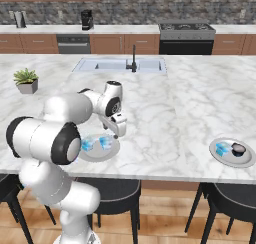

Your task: Place two yogurt containers on each plate.

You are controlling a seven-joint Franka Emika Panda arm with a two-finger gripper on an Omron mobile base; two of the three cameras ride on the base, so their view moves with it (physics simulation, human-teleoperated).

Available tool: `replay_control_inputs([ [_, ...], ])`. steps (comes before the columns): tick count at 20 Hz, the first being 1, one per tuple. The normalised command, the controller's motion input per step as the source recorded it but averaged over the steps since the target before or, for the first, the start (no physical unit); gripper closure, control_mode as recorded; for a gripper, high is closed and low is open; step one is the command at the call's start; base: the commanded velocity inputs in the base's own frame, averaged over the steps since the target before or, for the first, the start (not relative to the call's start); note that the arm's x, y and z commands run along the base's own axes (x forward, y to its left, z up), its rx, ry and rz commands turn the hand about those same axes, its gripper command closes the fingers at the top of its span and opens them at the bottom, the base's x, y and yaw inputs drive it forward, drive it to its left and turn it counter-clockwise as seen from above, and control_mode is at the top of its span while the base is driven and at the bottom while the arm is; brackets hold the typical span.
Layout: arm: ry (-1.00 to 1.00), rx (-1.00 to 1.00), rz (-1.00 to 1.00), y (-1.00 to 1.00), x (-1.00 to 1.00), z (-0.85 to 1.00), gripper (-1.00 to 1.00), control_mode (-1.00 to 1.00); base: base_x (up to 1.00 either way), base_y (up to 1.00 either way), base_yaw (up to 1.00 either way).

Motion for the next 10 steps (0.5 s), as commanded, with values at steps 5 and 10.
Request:
replay_control_inputs([
  [5,-0.21,0.00,0.26,0.13,-1.00,0.30,-1.00,-1.00,0.00,0.00,0.00],
  [10,-0.20,-0.06,0.38,0.08,-0.94,0.36,-1.00,-1.00,0.00,0.00,0.00],
])
